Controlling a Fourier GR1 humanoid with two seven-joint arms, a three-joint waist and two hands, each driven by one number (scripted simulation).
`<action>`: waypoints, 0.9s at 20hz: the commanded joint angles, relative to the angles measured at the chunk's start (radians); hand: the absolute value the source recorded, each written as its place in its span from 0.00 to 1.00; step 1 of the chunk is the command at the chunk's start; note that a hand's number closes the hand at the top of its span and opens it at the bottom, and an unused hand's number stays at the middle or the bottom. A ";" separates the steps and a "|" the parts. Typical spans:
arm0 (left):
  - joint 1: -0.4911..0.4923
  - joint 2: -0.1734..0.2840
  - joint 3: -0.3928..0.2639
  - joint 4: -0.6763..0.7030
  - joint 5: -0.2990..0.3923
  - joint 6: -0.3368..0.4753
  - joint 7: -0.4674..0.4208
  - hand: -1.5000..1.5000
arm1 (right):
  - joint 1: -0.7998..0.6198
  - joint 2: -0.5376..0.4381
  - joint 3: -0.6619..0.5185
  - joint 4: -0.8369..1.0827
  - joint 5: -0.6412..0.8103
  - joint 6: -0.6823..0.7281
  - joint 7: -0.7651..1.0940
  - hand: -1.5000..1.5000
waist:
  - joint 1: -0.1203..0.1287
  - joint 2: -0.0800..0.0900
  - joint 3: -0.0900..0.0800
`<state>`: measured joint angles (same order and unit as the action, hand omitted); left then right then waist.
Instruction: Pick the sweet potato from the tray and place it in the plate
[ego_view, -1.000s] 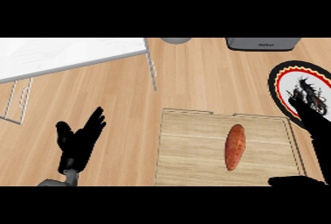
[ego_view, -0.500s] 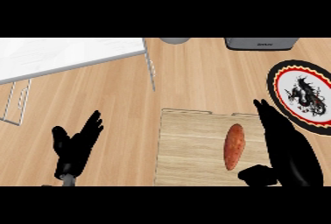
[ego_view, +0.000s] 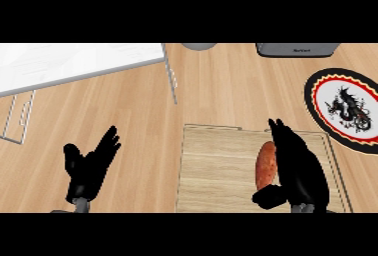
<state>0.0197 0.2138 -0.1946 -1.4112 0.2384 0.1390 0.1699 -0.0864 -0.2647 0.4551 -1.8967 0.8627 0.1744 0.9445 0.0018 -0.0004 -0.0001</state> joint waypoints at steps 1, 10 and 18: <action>0.002 -0.048 -0.014 -0.005 -0.048 0.024 0.013 0.50 | 0.042 0.003 -0.037 0.004 0.017 0.034 -0.020 0.00 | -0.002 0.000 0.000; -0.012 -0.079 0.015 -0.025 -0.061 0.004 0.041 0.50 | 0.021 0.074 -0.007 0.074 0.167 0.065 0.024 0.00 | -0.001 0.000 0.000; -0.014 -0.052 0.094 -0.018 -0.063 -0.058 0.052 0.50 | -0.059 0.117 -0.126 0.251 0.147 0.079 -0.088 0.00 | 0.001 0.000 0.000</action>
<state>0.0099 0.1564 -0.1359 -1.4183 0.1654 0.1048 0.2060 -0.0890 -0.1824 0.3653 -1.6988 1.0074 0.2096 0.8562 0.0013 -0.0001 0.0001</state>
